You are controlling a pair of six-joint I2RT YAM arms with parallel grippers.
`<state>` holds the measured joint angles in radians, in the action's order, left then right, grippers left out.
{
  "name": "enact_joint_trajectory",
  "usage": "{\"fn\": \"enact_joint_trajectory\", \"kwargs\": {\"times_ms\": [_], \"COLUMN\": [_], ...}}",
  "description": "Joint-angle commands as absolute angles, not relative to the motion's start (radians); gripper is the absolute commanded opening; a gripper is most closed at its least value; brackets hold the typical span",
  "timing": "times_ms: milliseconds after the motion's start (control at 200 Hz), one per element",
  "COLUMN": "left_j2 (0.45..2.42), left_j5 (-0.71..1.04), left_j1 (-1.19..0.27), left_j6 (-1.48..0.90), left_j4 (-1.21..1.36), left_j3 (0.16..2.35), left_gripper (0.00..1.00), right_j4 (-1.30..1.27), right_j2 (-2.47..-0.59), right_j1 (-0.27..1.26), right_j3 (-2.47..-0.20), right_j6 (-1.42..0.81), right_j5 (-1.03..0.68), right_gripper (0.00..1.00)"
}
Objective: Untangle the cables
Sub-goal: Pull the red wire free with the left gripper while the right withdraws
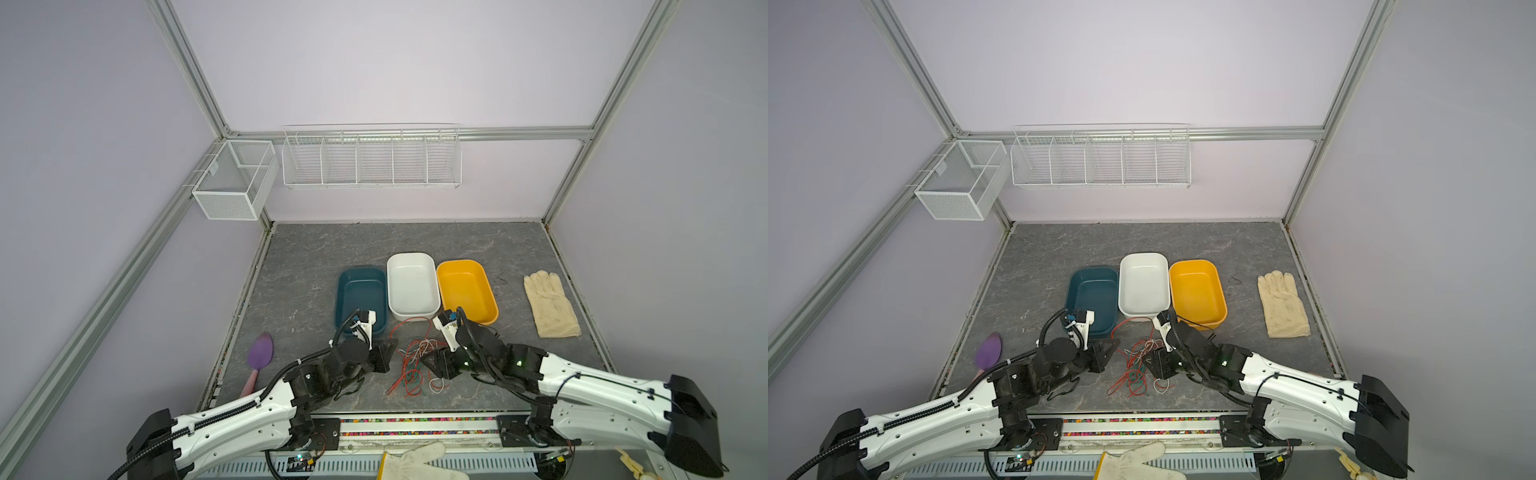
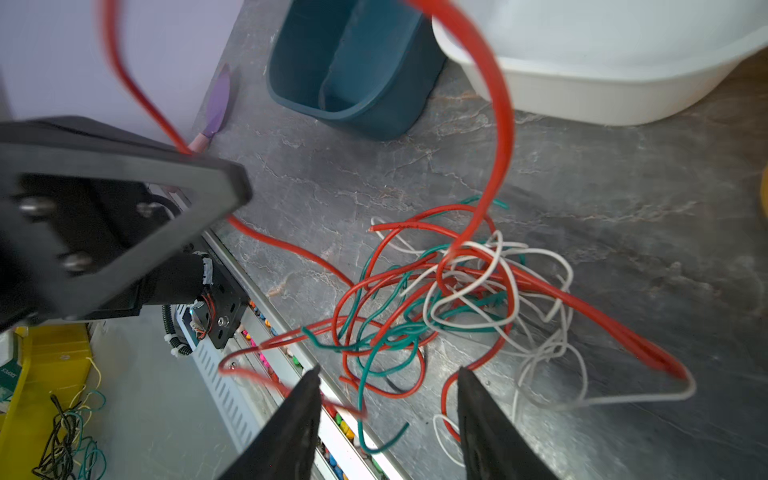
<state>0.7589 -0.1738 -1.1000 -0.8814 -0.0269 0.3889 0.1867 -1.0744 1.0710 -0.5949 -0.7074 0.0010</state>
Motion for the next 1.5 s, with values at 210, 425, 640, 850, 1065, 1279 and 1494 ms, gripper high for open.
{"fn": "enact_joint_trajectory", "kwargs": {"times_ms": [210, 425, 640, 850, 1065, 1279, 1494], "left_j2": [0.603, 0.536, 0.493, 0.51, 0.587, 0.685, 0.762], "left_j5": [-0.155, -0.171, -0.238, -0.285, -0.334, -0.361, -0.288], "left_j1": [-1.098, -1.098, -1.098, -1.098, -1.096, -1.064, -0.913], "left_j6": [-0.876, -0.87, -0.828, -0.777, -0.693, -0.578, -0.474], "left_j4": [0.076, 0.031, -0.136, -0.253, -0.41, -0.585, -0.676], "left_j3": [0.324, 0.339, 0.423, 0.544, 0.721, 0.908, 1.042], "left_gripper": [0.0, 0.0, 0.0, 0.0, 0.0, 0.0, 0.0], "right_j4": [0.089, 0.078, 0.107, 0.201, 0.34, 0.573, 0.766], "right_j2": [-1.191, -1.211, -1.103, -0.95, -0.83, -0.737, -0.691], "right_j1": [1.08, 1.081, 1.079, 1.077, 1.063, 1.053, 1.054], "right_j3": [-0.59, -0.572, -0.537, -0.519, -0.526, -0.619, -0.729], "right_j6": [-0.82, -0.828, -0.793, -0.737, -0.699, -0.622, -0.563], "right_j5": [0.118, 0.149, 0.2, 0.265, 0.334, 0.454, 0.53], "right_gripper": [0.49, 0.47, 0.46, 0.5, 0.6, 0.92, 0.89]}}
